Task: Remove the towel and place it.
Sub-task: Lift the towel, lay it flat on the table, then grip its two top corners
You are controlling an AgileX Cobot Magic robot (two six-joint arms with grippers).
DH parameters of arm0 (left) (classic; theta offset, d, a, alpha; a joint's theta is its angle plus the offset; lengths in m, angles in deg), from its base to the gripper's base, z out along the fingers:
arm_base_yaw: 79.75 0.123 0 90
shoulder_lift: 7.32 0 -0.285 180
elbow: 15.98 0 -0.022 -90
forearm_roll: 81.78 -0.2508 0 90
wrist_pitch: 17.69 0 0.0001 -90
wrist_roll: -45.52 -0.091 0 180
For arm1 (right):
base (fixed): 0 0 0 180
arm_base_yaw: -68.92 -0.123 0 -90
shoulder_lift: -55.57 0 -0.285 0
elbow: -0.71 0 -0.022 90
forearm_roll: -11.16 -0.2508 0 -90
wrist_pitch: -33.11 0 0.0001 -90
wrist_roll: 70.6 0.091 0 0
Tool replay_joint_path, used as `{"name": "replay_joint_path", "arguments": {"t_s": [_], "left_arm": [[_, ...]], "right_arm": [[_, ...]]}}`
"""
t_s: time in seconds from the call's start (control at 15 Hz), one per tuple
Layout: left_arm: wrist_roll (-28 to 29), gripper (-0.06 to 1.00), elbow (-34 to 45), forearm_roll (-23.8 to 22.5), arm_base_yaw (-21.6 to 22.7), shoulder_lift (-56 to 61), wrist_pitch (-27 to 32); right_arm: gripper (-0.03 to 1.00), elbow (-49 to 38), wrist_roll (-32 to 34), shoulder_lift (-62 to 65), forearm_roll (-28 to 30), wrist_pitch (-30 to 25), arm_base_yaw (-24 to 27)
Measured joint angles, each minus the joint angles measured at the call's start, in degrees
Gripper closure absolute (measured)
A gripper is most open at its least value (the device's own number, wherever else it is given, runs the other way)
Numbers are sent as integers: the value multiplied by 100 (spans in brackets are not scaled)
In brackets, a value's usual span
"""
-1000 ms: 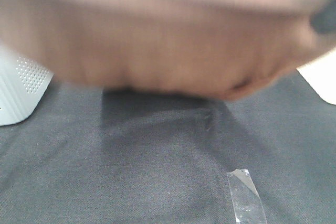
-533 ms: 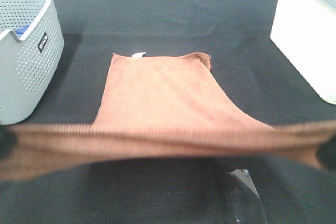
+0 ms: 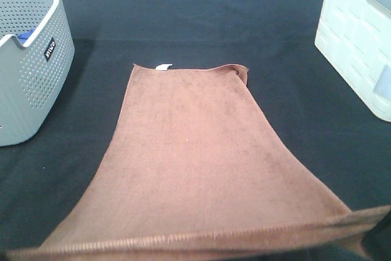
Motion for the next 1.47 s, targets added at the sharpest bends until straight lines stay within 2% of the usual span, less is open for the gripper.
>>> {"name": "replay_joint_path", "arguments": {"t_s": [0.13, 0.2, 0.67, 1.07, 1.33, 1.4, 1.47], "left_arm": [[0, 94, 143, 97, 0, -97, -17], [0, 94, 315, 166, 0, -395, -40], [0, 94, 338, 183, 6, -1083, -40], [0, 94, 350, 298, 23, -2000, -46], [-195, 94, 281, 395, 29, -2710, -355], [-201, 94, 178, 367, -57, -2785, -361], [-201, 94, 6, 269, -321, -2859, -361]], "right_arm": [[96, -74, 0, -212, -6, -6, 0], [96, -189, -23, -785, -57, -6, 0], [96, -218, -160, -2068, -155, 11, 6], [96, -218, -338, -2962, -201, 327, 6], [96, -212, -338, -3615, -120, 682, 6], [96, -212, -344, -3661, -69, 693, 11], [96, -212, -344, -3673, 34, 705, 11]]}}
